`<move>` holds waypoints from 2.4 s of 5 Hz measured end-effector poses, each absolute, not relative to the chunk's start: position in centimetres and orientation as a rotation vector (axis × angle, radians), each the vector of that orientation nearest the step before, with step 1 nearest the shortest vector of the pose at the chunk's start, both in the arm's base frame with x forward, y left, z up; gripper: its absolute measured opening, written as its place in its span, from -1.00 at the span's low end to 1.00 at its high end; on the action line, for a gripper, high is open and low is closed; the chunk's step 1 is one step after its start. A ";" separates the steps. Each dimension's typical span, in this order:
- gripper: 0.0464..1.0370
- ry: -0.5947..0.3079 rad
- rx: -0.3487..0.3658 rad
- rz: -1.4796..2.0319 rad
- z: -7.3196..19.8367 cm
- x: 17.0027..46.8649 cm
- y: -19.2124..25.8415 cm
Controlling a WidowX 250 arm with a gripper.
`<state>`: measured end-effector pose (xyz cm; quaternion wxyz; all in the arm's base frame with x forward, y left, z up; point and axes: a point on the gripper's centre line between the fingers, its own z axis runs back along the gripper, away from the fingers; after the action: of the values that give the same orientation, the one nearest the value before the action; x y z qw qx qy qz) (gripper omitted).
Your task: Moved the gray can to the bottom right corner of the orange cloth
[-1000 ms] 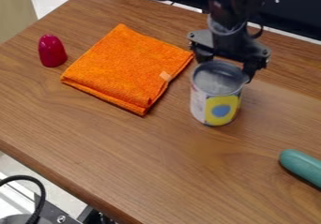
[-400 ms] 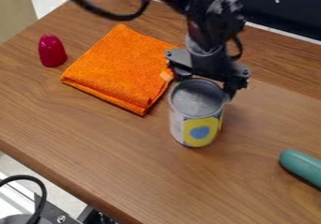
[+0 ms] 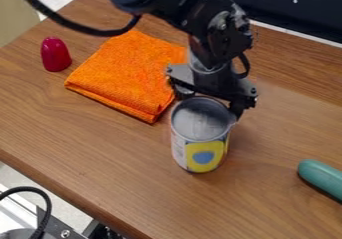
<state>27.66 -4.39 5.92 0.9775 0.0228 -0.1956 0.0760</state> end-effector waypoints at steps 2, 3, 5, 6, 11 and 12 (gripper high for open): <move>0.92 -0.372 0.068 0.207 5.7 26.1 -4.3; 0.92 -0.373 0.085 0.191 5.7 25.0 -4.3; 0.92 -0.346 0.114 0.264 6.3 25.1 -4.4; 0.92 -0.320 0.124 0.356 7.2 26.5 -4.5; 0.92 -0.201 0.049 0.734 8.4 25.2 2.9; 0.92 -0.180 0.032 0.623 9.5 24.0 5.1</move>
<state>24.03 5.13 9.54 0.9478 0.0157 -0.0885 0.3059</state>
